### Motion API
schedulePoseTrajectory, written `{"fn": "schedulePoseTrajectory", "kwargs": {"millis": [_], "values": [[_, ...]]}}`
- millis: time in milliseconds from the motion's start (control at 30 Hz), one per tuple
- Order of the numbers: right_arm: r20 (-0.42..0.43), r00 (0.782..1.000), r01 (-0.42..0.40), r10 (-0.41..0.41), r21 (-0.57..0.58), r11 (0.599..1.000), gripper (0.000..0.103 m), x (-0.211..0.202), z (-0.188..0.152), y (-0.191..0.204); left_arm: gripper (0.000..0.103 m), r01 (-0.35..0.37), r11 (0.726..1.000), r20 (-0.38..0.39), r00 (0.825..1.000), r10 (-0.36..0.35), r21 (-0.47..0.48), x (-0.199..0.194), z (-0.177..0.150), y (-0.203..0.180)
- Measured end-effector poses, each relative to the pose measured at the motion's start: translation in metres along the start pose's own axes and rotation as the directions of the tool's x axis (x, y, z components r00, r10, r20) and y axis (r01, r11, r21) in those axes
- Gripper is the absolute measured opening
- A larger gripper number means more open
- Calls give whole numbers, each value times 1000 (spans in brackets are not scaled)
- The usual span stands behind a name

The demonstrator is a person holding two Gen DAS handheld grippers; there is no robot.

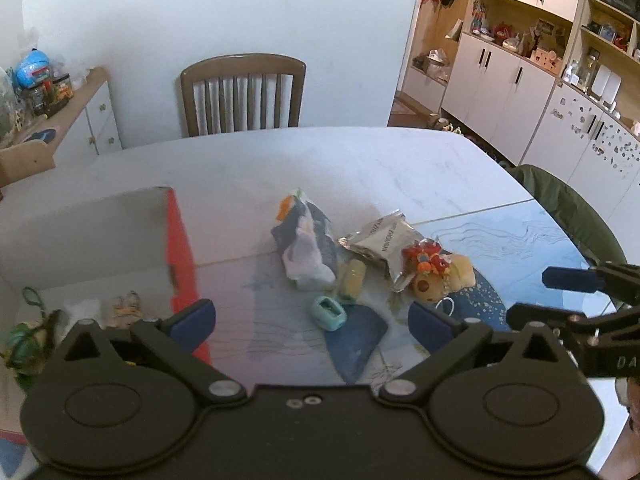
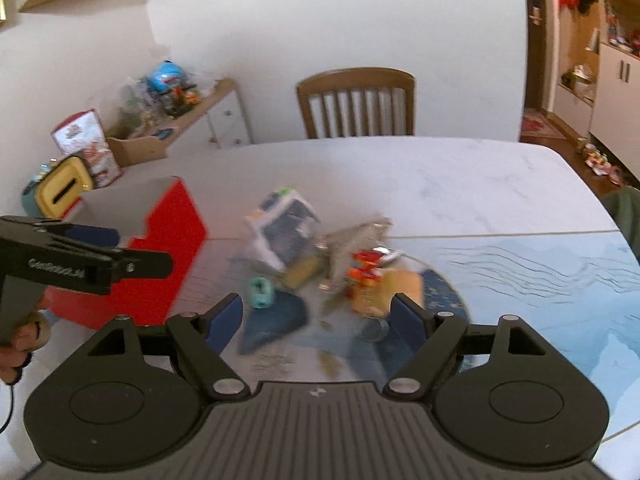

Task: Organize objects
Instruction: 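Move both open tools back from the box to the pile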

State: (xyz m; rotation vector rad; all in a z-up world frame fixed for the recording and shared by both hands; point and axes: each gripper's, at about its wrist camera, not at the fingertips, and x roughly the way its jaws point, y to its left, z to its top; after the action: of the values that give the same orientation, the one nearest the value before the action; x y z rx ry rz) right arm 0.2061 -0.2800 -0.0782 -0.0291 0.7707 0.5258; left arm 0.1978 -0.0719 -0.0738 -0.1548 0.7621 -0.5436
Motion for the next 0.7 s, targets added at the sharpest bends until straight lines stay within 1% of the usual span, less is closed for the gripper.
{"fn": "schedulePoseTrajectory", "kwargs": {"millis": [133, 267, 333, 400, 567, 700], "values": [[-5, 999, 32, -32, -11, 999, 81, 13, 3, -17, 102, -17, 1000, -7, 1000, 17, 11, 19, -4, -13], [-21, 999, 36, -37, -43, 998, 81, 29, 9, -27, 102, -36, 999, -18, 999, 36, 14, 40, -10, -24], [-35, 999, 40, -42, -55, 998, 81, 39, 11, -31, 102, -50, 999, -38, 998, 50, 6, 51, -14, -27], [-46, 998, 32, -35, -58, 998, 81, 49, 12, -34, 102, -49, 999, -50, 998, 49, -6, 60, -16, -27], [-70, 997, 11, -17, -93, 996, 81, 68, 15, -31, 102, -79, 997, -45, 996, 79, -5, 78, -17, -29], [-81, 997, -5, -5, -125, 992, 81, 83, 20, -28, 102, -91, 996, -41, 995, 90, -7, 89, -17, -28]]}}
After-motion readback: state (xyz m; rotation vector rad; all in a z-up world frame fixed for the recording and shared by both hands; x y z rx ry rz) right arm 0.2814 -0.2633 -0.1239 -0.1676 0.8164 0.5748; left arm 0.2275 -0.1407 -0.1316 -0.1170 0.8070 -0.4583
